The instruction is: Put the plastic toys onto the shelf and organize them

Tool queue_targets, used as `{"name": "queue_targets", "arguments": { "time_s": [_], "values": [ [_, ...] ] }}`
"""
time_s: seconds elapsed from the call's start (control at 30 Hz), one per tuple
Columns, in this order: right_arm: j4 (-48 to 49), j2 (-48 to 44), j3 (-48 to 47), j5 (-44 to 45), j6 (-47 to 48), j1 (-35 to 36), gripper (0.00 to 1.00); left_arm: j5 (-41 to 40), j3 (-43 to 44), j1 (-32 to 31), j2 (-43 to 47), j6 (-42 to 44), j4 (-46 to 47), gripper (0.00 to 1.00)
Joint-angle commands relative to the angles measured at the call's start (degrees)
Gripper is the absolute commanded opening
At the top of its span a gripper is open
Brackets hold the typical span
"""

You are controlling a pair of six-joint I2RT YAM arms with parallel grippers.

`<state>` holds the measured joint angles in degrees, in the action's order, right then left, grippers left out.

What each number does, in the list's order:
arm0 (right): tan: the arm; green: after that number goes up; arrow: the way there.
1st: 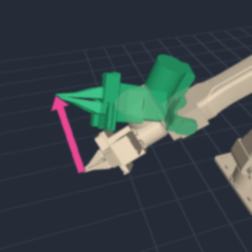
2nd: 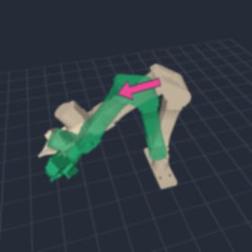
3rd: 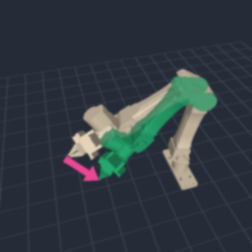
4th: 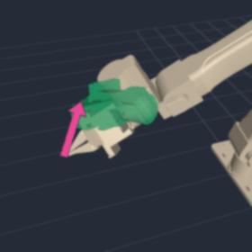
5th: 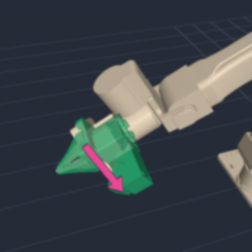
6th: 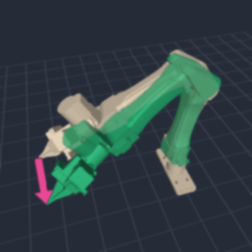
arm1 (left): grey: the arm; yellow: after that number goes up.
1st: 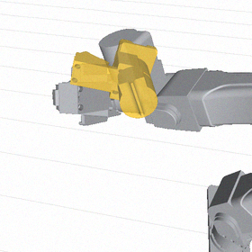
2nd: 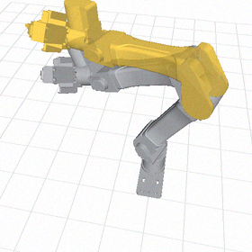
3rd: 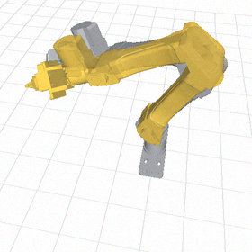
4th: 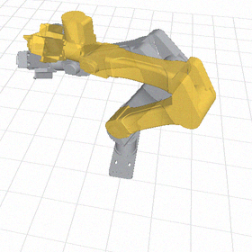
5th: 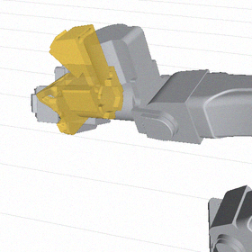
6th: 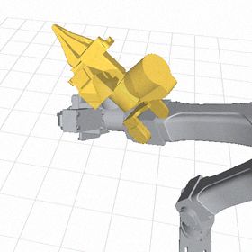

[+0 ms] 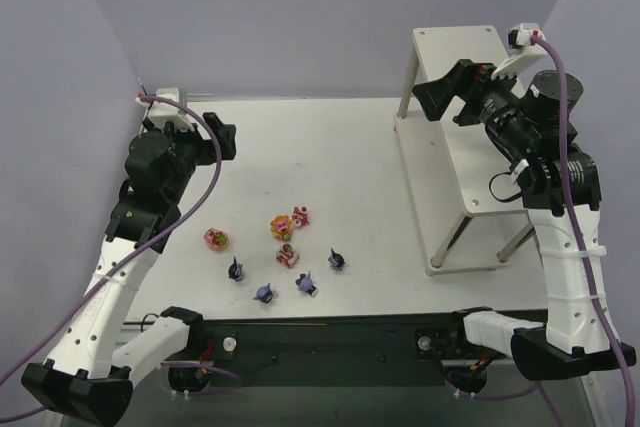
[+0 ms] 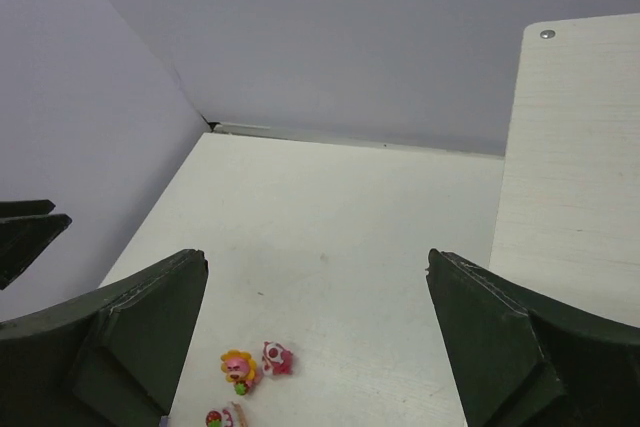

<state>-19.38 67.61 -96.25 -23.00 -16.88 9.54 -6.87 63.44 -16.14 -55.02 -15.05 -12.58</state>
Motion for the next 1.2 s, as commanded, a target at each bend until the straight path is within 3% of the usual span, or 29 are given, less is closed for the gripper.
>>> {"name": "queue_targets", "arguments": {
  "time_s": [0.0, 0.43, 0.63, 0.93, 1.07, 1.17],
  "values": [
    [-0.7, 0.9, -2.3, -1.3, 1.2, 1.9, 0.98, 1.3, -1.5, 0.3, 3.3, -1.1, 1.6, 0.97],
    [-5.1, 1.7, -2.4, -1.8, 3.1, 10.4, 0.98, 4.6, -7.1, 0.4, 8.6, -1.3, 3.7, 0.97],
    [-8.7, 3.7, -1.5, 8.4, 4.0, 21.4, 0.98, 6.9, -7.2, 0.5, 6.9, 0.5, 0.6, 0.97],
    [-11.7, 11.3, -1.0, 15.5, 3.4, 35.5, 0.96, 6.9, -10.3, 0.5, 4.1, -8.5, -7.4, 0.97],
    [-11.7, 13.0, -1.1, 16.5, 1.9, 35.8, 0.95, 14.8, -14.7, -0.2, 1.2, -15.3, -7.5, 0.88],
    [-11.9, 13.7, -1.6, 17.5, 1.2, 35.8, 0.95, 14.9, -16.9, -2.6, -1.7, -21.1, -8.1, 0.86]
  ]
}}
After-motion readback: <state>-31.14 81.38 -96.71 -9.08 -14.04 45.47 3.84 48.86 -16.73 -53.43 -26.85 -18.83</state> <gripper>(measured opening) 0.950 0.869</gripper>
